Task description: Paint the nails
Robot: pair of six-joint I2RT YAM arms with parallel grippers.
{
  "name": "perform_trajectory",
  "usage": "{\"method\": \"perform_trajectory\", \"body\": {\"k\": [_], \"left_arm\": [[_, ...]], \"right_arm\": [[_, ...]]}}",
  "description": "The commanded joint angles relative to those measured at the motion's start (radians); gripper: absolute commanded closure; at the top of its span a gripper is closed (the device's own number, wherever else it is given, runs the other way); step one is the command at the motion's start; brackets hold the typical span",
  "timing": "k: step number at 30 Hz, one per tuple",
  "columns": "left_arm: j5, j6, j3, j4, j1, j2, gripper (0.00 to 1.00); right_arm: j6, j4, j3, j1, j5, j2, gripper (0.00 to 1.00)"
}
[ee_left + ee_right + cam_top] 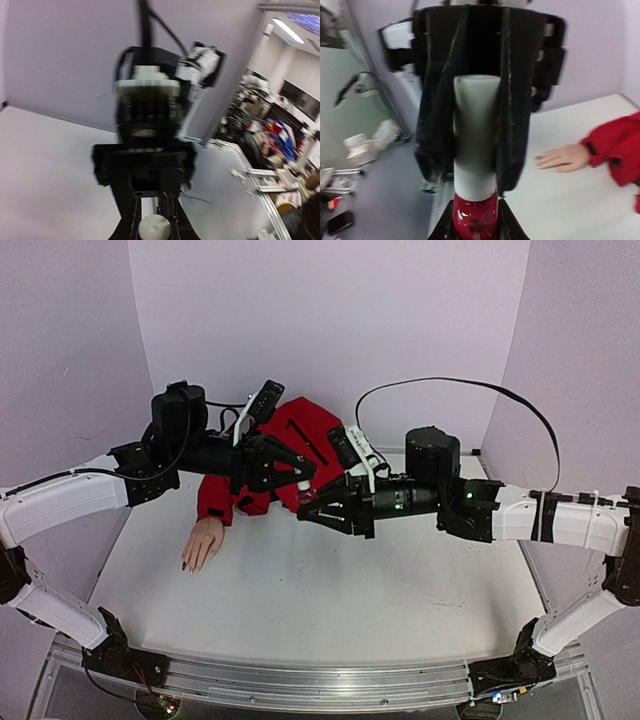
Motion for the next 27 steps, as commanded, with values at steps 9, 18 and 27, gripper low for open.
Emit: {"method": "perform_trajectory", "body": {"k": [9, 18, 27], "left_arm": [[0.323, -0.003, -0.040, -0.003, -0.061, -0.116, 0.94], [-0.194, -0.024, -0.107, -0.152, -0.026, -0.277, 0.20], [-0.506, -0.227, -0.056, -0.201, -0.026, -0.257, 0.11]], "right_arm": [[0.064, 0.268, -0.052, 0.029, -0.276, -0.136, 1.00], [-0.081, 0.088, -0.049, 0.029, 0.191, -0.147, 1.00], [-0.102, 0.071, -0.018, 0.038, 0.613, -0.050, 1.00]]}}
